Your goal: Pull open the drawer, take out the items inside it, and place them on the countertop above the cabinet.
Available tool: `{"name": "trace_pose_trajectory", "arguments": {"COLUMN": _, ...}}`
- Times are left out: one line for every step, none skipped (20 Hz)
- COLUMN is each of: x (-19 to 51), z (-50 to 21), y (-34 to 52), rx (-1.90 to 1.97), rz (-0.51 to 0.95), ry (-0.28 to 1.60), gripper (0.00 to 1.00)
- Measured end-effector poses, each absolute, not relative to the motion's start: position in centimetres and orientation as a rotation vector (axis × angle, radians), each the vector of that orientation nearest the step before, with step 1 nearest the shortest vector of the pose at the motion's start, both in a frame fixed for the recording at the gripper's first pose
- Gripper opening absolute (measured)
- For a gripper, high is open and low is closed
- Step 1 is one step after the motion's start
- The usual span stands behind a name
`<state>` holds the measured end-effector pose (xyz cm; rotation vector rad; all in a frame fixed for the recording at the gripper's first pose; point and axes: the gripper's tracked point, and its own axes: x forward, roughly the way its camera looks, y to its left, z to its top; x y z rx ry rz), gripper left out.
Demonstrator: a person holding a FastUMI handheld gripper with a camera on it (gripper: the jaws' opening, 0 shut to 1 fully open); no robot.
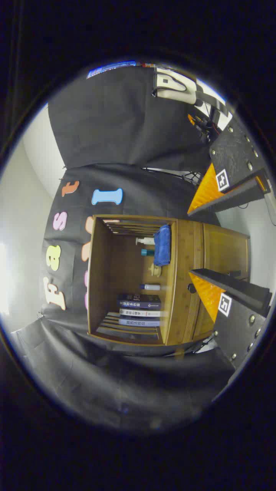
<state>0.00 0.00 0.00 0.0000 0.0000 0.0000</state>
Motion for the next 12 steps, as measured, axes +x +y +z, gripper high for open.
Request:
{"name": "trace_pose_trajectory", "arguments": {"x": 0.06, "z": -0.04, "y": 0.0, "rx": 0.003, "rz": 0.001, "ry": 0.001, "gripper": 0.81}}
{"name": "trace_pose_trajectory", "arguments": {"x": 0.06, "z": 0.01, "y": -0.02, "rx": 0.005, "rz": 0.001, "ry": 0.001, "gripper": 0.81}}
{"name": "trace_pose_trajectory", "arguments": {"x": 0.15, "z": -0.11, "y": -0.04, "rx": 0.007, "rz": 0.002, "ry": 0.003, "gripper": 0.81}}
{"name": "trace_pose_trajectory", "arguments": {"x": 0.14, "z": -0.21, "y": -0.02, "rx": 0.009, "rz": 0.001, "ry": 0.006, "gripper": 0.81}}
{"name": "trace_pose_trajectory", "arguments": {"x": 0.13, "z": -0.33, "y": -0.05, "rx": 0.012, "rz": 0.0, "ry": 0.009, "gripper": 0.81}}
{"name": "trace_pose_trajectory", "arguments": {"x": 0.1, "z": -0.39, "y": -0.06, "rx": 0.016, "rz": 0.0, "ry": 0.012, "gripper": 0.81}}
{"name": "trace_pose_trajectory", "arguments": {"x": 0.1, "z": -0.41, "y": -0.06, "rx": 0.018, "rz": 0.0, "ry": 0.014, "gripper": 0.81}}
{"name": "trace_pose_trajectory", "arguments": {"x": 0.05, "z": -0.3, "y": -0.1, "rx": 0.02, "rz": 0.001, "ry": 0.012, "gripper": 0.81}}
{"name": "trace_pose_trajectory", "arguments": {"x": 0.05, "z": -0.29, "y": -0.1, "rx": 0.021, "rz": 0.001, "ry": 0.009, "gripper": 0.81}}
{"name": "trace_pose_trajectory", "arguments": {"x": 0.01, "z": -0.22, "y": -0.14, "rx": 0.023, "rz": -0.002, "ry": 0.006, "gripper": 0.81}}
{"name": "trace_pose_trajectory", "arguments": {"x": -0.03, "z": -0.35, "y": -0.28, "rx": 0.026, "rz": -0.004, "ry": 0.006, "gripper": 0.81}}
{"name": "trace_pose_trajectory", "arguments": {"x": -0.01, "z": -0.38, "y": -0.34, "rx": 0.029, "rz": -0.006, "ry": 0.008, "gripper": 0.81}}
